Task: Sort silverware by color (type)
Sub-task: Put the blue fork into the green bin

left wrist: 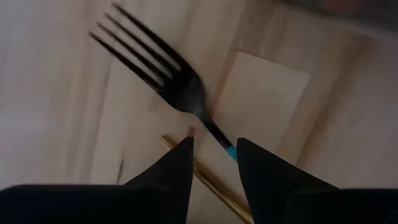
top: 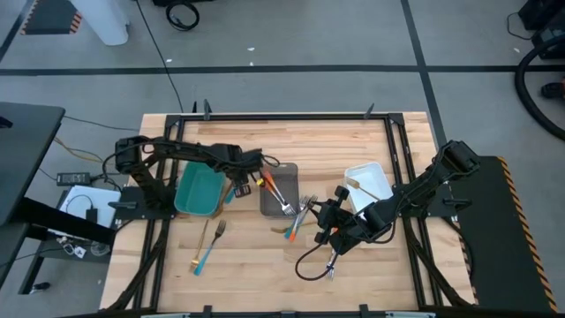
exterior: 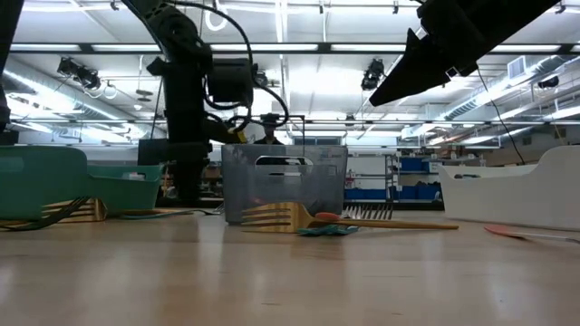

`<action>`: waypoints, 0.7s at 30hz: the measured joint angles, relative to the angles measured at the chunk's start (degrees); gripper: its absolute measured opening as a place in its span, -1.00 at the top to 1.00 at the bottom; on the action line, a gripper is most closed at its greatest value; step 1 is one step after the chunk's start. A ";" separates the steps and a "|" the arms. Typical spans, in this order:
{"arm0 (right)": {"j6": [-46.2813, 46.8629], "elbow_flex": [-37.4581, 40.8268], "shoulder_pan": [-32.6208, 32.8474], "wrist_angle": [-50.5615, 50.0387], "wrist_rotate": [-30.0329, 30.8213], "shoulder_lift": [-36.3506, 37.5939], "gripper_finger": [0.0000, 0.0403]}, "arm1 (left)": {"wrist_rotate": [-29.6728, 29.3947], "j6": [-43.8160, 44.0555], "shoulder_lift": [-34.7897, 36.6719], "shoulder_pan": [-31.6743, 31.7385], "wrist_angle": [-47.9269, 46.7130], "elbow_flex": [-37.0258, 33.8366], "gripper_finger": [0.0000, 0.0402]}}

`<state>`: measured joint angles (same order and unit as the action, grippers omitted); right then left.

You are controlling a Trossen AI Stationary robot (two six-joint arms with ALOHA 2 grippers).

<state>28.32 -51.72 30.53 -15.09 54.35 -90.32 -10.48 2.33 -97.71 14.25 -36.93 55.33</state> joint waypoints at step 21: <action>0.00 0.00 0.00 0.00 0.00 0.00 0.51 | 5.88 9.52 -0.12 2.68 2.67 -1.45 0.37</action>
<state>28.32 -51.72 30.52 -15.09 54.35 -90.32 -4.60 11.84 -97.83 16.93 -34.26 53.88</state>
